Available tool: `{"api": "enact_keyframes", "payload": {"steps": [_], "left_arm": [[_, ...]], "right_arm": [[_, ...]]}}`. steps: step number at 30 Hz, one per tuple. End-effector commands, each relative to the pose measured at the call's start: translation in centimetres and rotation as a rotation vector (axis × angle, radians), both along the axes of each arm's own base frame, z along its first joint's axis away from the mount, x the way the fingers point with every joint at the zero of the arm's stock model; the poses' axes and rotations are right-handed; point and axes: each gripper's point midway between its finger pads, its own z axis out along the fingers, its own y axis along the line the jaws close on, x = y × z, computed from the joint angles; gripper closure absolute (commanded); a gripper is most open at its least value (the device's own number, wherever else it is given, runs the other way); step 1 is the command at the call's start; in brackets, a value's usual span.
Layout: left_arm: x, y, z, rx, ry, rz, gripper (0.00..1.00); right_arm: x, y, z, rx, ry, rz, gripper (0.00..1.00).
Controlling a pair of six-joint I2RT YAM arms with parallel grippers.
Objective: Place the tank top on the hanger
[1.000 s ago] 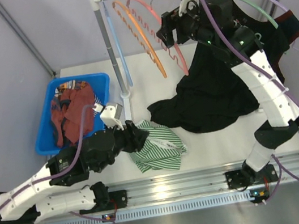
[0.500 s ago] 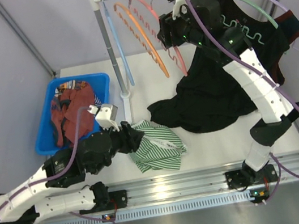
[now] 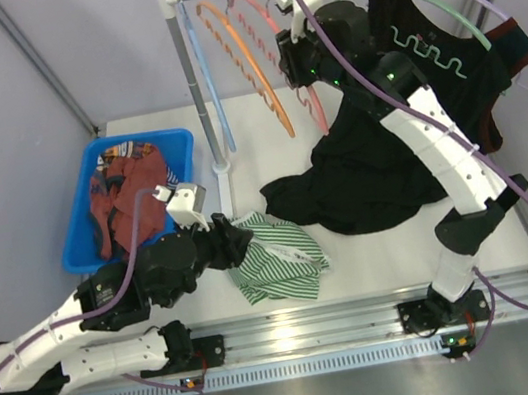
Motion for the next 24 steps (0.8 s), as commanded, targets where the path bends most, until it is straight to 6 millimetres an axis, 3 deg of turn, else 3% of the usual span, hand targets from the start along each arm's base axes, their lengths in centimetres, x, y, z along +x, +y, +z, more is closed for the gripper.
{"api": "enact_keyframes", "payload": {"steps": [1,2,6,12,24], "left_arm": [[0.2,0.3,0.3,-0.007,-0.010,0.021,0.44],[0.3,0.3,0.3,-0.007,-0.012,0.022,0.44],[0.3,0.3,0.3,-0.007,-0.012,0.024,0.44],[0.3,0.3,0.2,-0.006,-0.008,0.022,0.44],[0.2,0.3,-0.2,0.001,-0.004,0.021,0.45]], "right_arm": [[-0.2,-0.3,2.6,0.020,-0.071,-0.034,0.72],[-0.2,-0.3,2.6,0.018,-0.074,-0.038,0.81],[-0.2,-0.7,2.9,0.015,-0.083,-0.065,1.00],[-0.4,-1.3,4.2,0.039,-0.122,-0.094,1.00],[-1.8,-1.7,8.9,0.146,-0.251,-0.076,1.00]]}}
